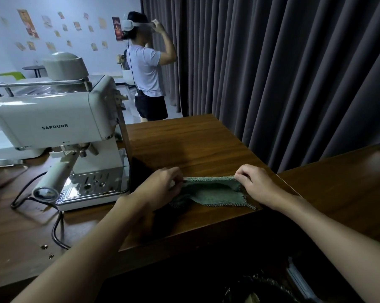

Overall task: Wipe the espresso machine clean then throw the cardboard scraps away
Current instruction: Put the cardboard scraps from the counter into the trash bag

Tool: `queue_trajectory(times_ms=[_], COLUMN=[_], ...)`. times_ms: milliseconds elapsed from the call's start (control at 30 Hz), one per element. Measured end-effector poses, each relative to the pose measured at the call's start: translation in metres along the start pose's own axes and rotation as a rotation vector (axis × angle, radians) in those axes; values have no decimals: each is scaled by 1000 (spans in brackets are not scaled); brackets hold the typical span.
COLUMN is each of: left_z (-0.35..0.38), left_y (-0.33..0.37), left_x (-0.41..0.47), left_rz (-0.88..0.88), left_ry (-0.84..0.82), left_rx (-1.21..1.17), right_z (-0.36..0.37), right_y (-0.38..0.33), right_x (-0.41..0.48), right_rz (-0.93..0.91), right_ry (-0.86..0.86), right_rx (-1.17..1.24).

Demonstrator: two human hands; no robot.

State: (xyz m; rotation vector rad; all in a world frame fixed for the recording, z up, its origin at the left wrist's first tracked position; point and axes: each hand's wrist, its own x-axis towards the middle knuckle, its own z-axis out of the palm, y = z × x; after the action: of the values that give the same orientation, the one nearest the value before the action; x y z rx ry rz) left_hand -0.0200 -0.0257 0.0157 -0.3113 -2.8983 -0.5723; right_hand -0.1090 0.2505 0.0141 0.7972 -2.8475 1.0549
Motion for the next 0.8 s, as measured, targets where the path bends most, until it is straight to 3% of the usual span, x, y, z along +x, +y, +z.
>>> queue_trajectory(times_ms=[133,267,400,567,667,800], left_z=[-8,3,22,41,49,48], left_y=[11,13,23,45,42,48], left_x=[4,19,47,83,97,108], left_rz=[41,83,124,99,58,39], left_ry=[-216,-134,-188,-244,-322,-361], left_rx=[19,47,-15,-144,-298,-335], right_z=[-10,1,15,20,15,2], right_y=[13,17,5,-5,2,14], right_x=[-9,-15,-16,-11,-10,-12], right_rz=[136,225,335,348,346,347], right_ry=[-160,-89,-131,-89,21,75], right_rx=[-56,-190,-340,-234,54,299])
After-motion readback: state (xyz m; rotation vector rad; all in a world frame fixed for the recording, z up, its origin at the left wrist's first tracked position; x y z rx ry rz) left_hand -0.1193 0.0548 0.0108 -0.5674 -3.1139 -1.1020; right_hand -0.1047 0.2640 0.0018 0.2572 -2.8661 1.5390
